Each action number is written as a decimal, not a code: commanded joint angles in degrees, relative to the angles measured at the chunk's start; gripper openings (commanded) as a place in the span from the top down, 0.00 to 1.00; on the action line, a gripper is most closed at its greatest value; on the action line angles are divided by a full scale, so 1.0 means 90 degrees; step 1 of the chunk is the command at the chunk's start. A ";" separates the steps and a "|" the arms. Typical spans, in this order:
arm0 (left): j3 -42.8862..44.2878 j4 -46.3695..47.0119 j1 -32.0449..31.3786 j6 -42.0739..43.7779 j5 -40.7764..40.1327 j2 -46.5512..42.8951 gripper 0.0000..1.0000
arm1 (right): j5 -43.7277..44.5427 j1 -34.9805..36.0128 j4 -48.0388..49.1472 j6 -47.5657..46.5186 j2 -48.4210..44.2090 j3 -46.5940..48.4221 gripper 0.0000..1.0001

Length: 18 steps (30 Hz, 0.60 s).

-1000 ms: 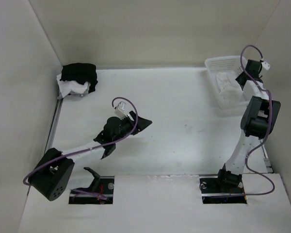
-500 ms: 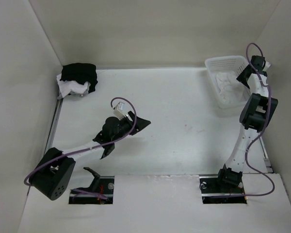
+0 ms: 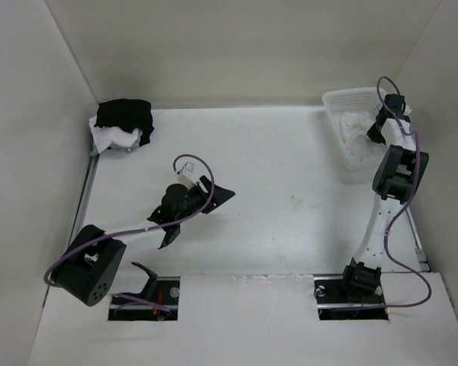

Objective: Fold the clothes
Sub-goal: Grab the tank top from the pile

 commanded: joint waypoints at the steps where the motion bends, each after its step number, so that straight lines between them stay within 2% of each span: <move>1: 0.0010 0.0477 0.0025 -0.0045 0.0112 0.0006 0.49 | -0.0128 0.0124 0.1032 0.0247 -0.1116 -0.0800 1.00; 7: 0.0117 0.0428 -0.0014 -0.0084 0.0044 -0.0062 0.49 | -0.0079 0.0378 0.2753 0.0599 -0.3401 -0.2276 1.00; 9: 0.0166 0.0418 -0.0024 -0.0103 0.0034 -0.0111 0.50 | -0.0351 0.0534 0.3709 0.0706 -0.4104 -0.3074 1.00; 14: 0.0244 0.0389 -0.0092 -0.0171 -0.0122 -0.0199 0.50 | -0.0353 0.1090 0.3897 0.0980 -0.5083 -0.3751 1.00; 18: 0.0313 0.0379 -0.0102 -0.0210 -0.0230 -0.0316 0.51 | -0.0118 0.1773 0.4833 0.1311 -0.6029 -0.5106 1.00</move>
